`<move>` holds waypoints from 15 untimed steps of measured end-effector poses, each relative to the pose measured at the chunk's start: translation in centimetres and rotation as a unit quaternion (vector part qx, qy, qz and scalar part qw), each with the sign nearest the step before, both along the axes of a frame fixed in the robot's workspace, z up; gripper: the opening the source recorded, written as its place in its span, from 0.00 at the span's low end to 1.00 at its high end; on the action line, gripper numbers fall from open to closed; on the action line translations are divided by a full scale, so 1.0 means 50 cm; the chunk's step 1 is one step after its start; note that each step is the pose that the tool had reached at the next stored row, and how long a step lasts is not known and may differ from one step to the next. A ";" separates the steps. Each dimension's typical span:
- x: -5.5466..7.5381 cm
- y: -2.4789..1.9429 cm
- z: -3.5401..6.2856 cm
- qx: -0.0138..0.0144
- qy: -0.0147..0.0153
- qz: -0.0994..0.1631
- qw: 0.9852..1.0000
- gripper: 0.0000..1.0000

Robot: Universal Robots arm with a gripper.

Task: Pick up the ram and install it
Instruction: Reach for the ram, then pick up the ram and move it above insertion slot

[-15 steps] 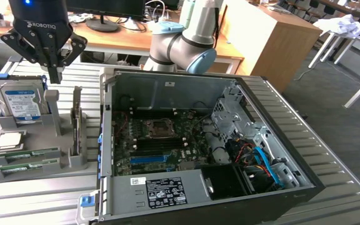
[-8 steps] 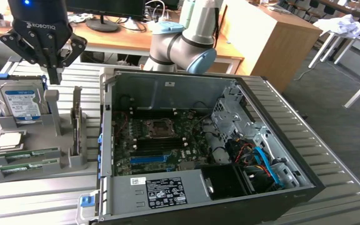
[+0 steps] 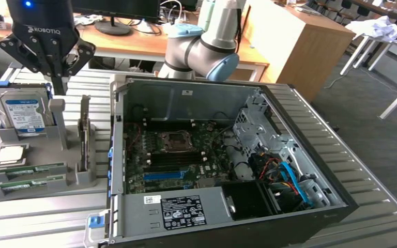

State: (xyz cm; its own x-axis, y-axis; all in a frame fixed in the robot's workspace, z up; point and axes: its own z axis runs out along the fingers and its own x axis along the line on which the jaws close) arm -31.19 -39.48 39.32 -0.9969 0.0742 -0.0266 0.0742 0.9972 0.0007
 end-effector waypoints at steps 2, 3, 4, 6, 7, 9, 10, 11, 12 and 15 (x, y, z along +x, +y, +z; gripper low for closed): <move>0.000 -0.0037 0.000 0.000 0.000 0.000 1.000 0.10; 0.000 -0.0053 0.000 0.000 0.000 0.000 1.000 0.10; 0.000 -0.0067 0.000 0.000 0.000 0.000 1.000 0.10; 0.000 -0.0072 0.000 0.000 0.000 0.000 1.000 0.10; 0.000 -0.0072 0.000 0.000 0.000 0.000 1.000 0.10; 0.000 -0.0073 0.000 0.000 0.000 0.000 1.000 0.10; 0.000 -0.0073 0.000 0.000 0.000 0.000 1.000 0.10; 0.000 -0.0073 0.000 0.000 0.000 0.000 1.000 0.10; 0.000 -0.0073 0.000 0.000 0.000 0.000 1.000 0.10; 0.000 -0.0073 0.000 0.000 0.000 0.000 1.000 0.10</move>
